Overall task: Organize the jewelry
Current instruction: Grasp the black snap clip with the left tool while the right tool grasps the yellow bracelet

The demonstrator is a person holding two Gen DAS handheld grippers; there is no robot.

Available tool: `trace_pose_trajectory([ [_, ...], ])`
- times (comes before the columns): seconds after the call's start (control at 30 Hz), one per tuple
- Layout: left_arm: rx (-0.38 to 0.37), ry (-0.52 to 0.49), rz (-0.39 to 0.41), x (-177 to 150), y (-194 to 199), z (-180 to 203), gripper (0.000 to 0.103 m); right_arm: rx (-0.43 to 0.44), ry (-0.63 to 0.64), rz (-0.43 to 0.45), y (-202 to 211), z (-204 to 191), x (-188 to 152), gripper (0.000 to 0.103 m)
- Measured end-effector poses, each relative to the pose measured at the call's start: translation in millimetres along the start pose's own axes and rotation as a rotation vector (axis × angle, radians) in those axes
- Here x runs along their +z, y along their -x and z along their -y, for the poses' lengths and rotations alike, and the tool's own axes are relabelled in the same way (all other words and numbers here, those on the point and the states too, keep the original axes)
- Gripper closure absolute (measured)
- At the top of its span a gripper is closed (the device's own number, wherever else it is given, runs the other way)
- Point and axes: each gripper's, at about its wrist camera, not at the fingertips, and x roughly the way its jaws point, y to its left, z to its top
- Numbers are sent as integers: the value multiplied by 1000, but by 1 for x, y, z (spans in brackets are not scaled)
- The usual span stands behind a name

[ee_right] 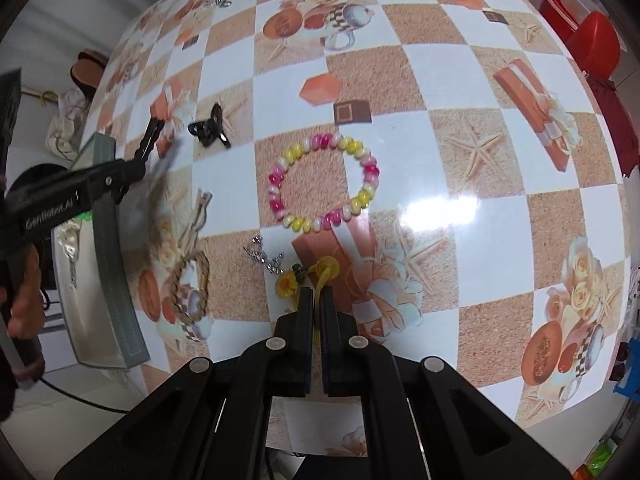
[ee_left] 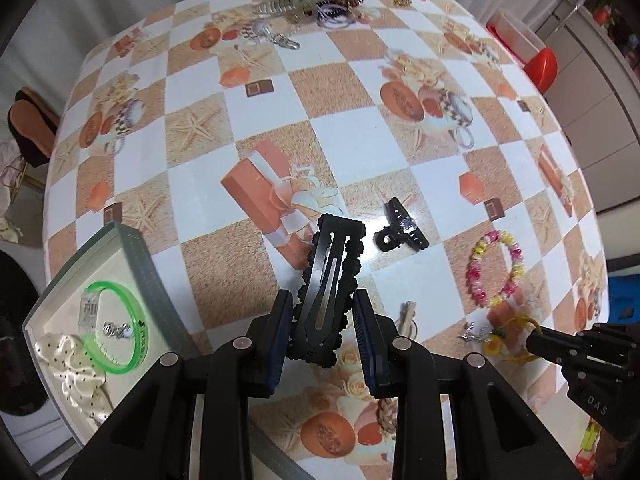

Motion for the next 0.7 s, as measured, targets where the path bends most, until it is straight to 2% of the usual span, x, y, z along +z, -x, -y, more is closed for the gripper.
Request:
trace_pose_trajectory([
  [0.3,-12,67,48,-19,25,-27,67,7,14,19,2,-12,-7,100],
  [0.43,1,71,54,-27,31,-32,67,-21,-6,-42,-13,-7,-9,97],
  [0.47,5,71,53,-29,31,-32,67,-21,-12,-59,-18,-6,-9,92],
  [0.5,6,71,54,-31,33,-34,67,-26,-17,-72,-23,-4,-11,69],
  [0.53,7,72,54,-34,34,-35,67,-42,-15,-75,-28,-3,-13,35],
  [0.57,8,73,54,-36,35,-36,67,-56,-10,-67,-29,-3,-14,25],
  [0.7,8,76,51,-42,36,-38,67,-84,17,-45,-34,-7,-18,24],
])
